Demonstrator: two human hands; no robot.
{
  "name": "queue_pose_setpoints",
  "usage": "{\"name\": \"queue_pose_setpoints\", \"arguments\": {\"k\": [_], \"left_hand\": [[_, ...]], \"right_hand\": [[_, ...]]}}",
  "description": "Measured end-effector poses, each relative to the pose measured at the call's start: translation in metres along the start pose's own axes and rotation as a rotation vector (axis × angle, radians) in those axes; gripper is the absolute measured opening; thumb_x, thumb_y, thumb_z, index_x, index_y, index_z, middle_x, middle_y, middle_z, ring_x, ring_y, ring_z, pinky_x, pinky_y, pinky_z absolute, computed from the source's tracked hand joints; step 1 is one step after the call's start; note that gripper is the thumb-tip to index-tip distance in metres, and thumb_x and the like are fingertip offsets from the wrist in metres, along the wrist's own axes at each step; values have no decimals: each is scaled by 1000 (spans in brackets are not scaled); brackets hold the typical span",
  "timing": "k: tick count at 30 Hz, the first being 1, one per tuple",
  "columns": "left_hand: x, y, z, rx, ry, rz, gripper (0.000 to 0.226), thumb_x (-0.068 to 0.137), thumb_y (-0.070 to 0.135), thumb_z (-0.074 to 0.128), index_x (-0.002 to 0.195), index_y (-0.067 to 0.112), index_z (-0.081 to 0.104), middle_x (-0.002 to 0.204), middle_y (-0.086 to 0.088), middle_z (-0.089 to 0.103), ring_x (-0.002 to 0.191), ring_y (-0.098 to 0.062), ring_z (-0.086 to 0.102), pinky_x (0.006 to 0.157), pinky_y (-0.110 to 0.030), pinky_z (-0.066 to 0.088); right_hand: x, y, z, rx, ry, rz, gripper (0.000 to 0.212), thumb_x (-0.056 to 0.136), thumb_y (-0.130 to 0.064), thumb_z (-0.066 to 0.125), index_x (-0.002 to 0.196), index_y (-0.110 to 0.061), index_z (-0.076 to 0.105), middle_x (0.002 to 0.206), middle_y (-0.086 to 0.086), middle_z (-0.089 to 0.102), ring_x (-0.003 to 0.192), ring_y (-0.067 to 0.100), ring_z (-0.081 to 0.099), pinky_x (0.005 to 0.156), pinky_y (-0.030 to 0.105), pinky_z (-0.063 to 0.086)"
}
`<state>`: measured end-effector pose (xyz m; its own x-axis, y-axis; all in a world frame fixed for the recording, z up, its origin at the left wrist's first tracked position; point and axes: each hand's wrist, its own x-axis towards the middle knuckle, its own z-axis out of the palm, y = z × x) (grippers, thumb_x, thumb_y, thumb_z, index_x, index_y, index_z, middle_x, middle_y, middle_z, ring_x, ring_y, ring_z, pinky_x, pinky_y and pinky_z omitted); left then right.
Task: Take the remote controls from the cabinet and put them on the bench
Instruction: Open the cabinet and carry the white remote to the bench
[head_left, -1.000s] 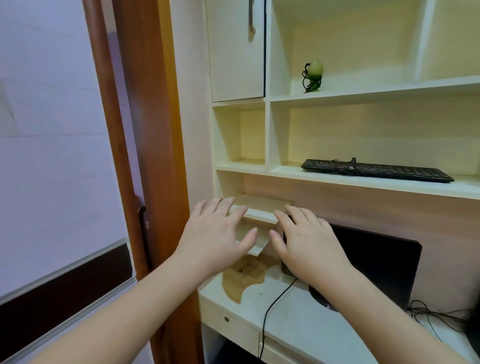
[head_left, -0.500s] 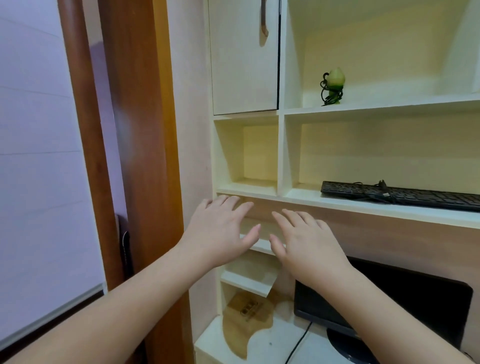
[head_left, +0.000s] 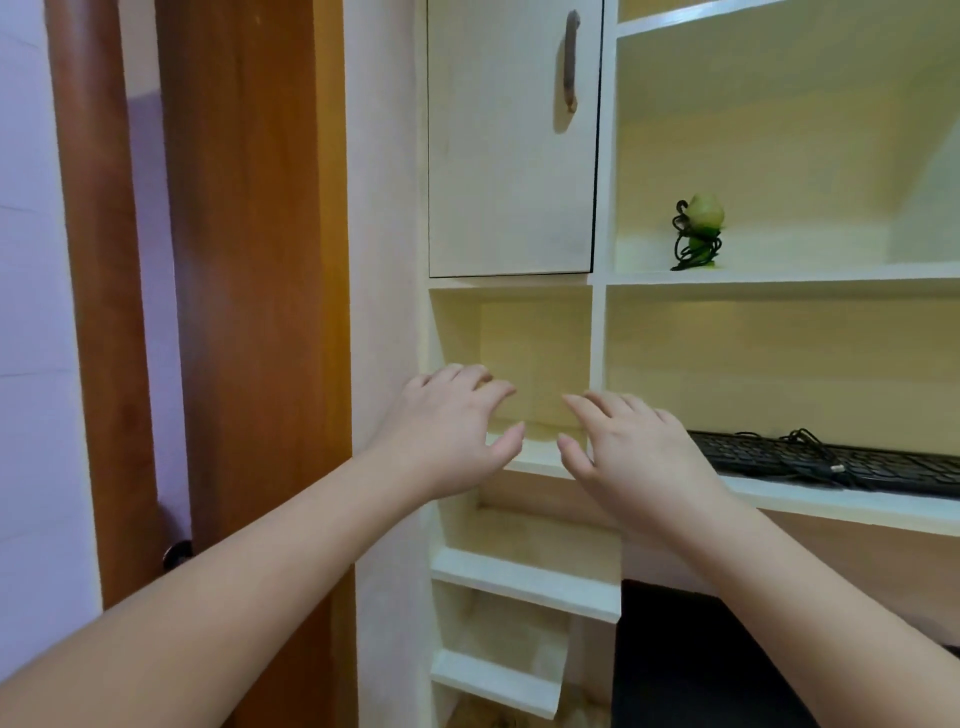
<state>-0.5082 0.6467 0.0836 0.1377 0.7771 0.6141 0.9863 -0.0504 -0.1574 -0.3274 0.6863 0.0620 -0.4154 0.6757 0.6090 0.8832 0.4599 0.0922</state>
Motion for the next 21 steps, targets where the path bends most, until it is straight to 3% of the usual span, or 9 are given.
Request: {"name": "queue_pose_setpoints", "arguments": {"k": [13, 21], "left_hand": [[131, 7, -14, -18, 192, 23, 49, 93, 53, 37, 136, 32, 44, 139, 8, 51, 129, -17, 44, 100, -37, 36], [207, 15, -25, -96, 314, 4, 47, 94, 43, 43, 138, 29, 43, 140, 3, 50, 128, -20, 46, 102, -37, 38]], "right_hand": [[96, 68, -23, -12, 185, -1, 55, 97, -45, 31, 148, -25, 25, 149, -3, 37, 136, 19, 33, 104, 36, 29], [151, 100, -24, 80, 258, -23, 55, 96, -41, 33, 148, -23, 26, 147, -1, 39, 131, 21, 38, 105, 39, 34]]}}
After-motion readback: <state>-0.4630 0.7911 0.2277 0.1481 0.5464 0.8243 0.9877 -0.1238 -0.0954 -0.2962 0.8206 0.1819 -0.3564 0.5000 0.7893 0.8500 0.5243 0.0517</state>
